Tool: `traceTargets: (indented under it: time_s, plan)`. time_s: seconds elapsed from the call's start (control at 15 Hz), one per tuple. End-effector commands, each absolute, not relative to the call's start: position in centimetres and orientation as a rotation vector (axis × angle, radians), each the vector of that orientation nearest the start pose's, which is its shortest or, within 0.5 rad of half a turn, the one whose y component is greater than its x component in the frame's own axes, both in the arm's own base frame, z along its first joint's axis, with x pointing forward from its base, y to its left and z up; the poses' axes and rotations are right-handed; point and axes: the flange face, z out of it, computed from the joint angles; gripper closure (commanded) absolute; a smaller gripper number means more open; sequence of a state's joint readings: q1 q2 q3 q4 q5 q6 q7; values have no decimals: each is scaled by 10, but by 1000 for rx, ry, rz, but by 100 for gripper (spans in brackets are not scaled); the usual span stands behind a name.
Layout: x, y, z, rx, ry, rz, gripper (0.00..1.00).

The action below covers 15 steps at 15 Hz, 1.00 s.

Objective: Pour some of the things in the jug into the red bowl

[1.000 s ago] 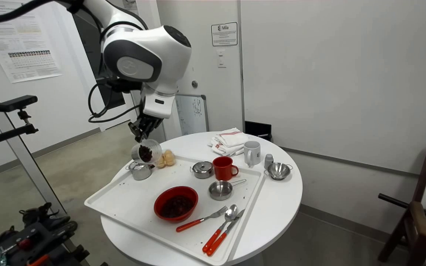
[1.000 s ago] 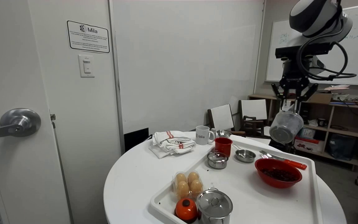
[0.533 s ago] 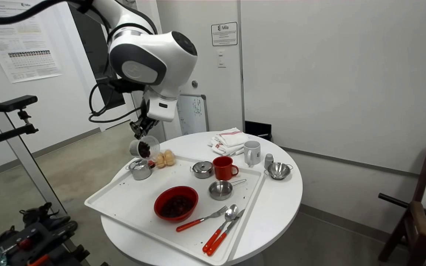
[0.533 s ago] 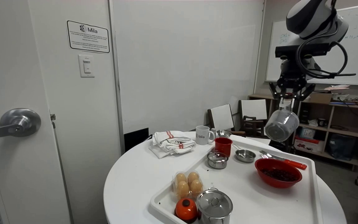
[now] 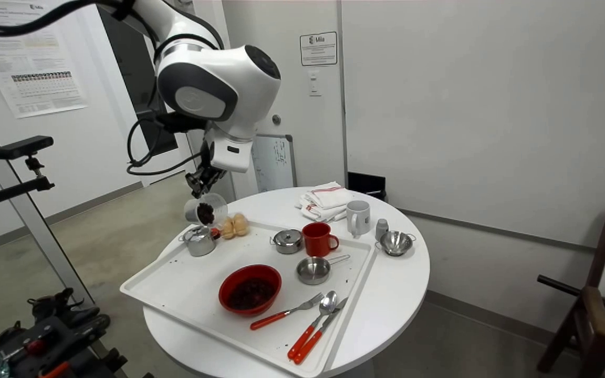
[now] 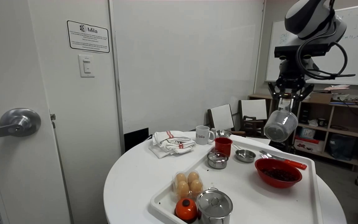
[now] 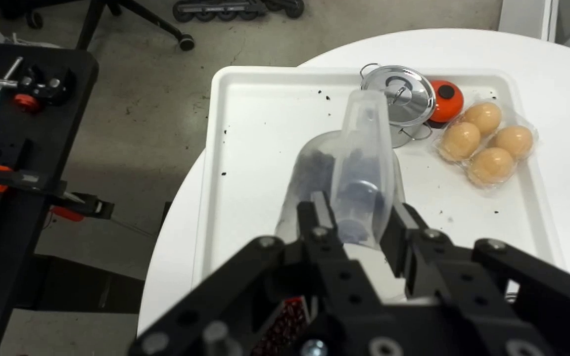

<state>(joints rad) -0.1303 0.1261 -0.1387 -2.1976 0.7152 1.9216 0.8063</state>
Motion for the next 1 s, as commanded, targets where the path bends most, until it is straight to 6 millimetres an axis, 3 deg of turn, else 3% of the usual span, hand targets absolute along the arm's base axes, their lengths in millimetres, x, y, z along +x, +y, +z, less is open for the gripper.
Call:
traceTargets:
  time_s: [0.0, 0.33, 0.6, 0.93]
  plan:
    - [504, -89, 314, -1921, 1730, 702, 91]
    - [507, -84, 284, -1845, 1720, 885, 91]
    - [508, -112, 267, -1718, 1760, 931, 91]
    - [507, -150, 261, -1578, 1705, 969, 91]
